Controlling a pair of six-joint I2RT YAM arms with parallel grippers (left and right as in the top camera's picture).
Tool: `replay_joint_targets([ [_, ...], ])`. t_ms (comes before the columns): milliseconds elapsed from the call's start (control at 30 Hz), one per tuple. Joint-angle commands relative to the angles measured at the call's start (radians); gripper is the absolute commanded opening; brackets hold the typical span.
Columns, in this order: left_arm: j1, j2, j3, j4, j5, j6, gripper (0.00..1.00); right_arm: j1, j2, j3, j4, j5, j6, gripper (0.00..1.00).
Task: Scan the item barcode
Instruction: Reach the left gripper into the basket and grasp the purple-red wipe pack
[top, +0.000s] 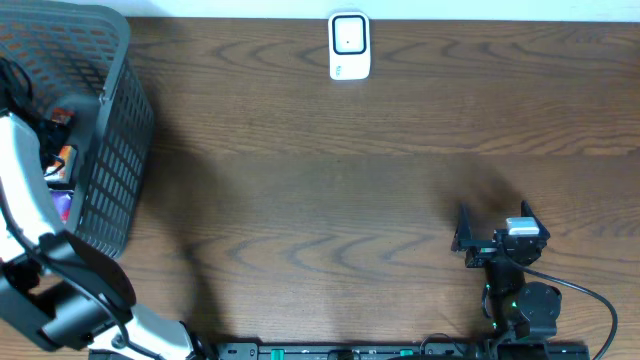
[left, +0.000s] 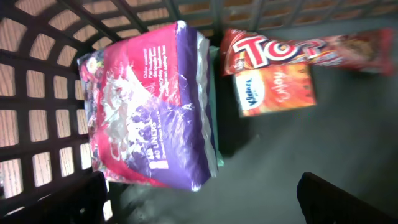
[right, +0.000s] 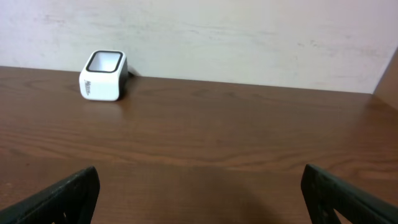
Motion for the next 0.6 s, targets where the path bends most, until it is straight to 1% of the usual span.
replay_joint_targets([
  [0,0.002,0.044,-0.014,-0.005,-0.079,-0.058,0.98,-0.008,-0.005,-0.002,-0.004,-0.002,-0.011,0.99],
  [67,0.002,0.072,-0.018,-0.001,-0.109,-0.082,0.98,-0.008,-0.005,-0.002,-0.004,-0.002,-0.011,0.99],
  [267,0.002,0.155,-0.020,0.032,-0.110,-0.083,0.98,-0.007,-0.005,-0.002,-0.004,-0.002,-0.011,0.99],
  [400,0.006,0.222,-0.020,0.036,-0.109,-0.083,0.98,-0.008,-0.005,-0.002,-0.004,-0.002,-0.011,0.99],
  [567,0.011,0.262,-0.020,0.032,-0.109,-0.082,0.98,-0.008,-0.005,-0.002,-0.004,-0.002,-0.011,0.99],
])
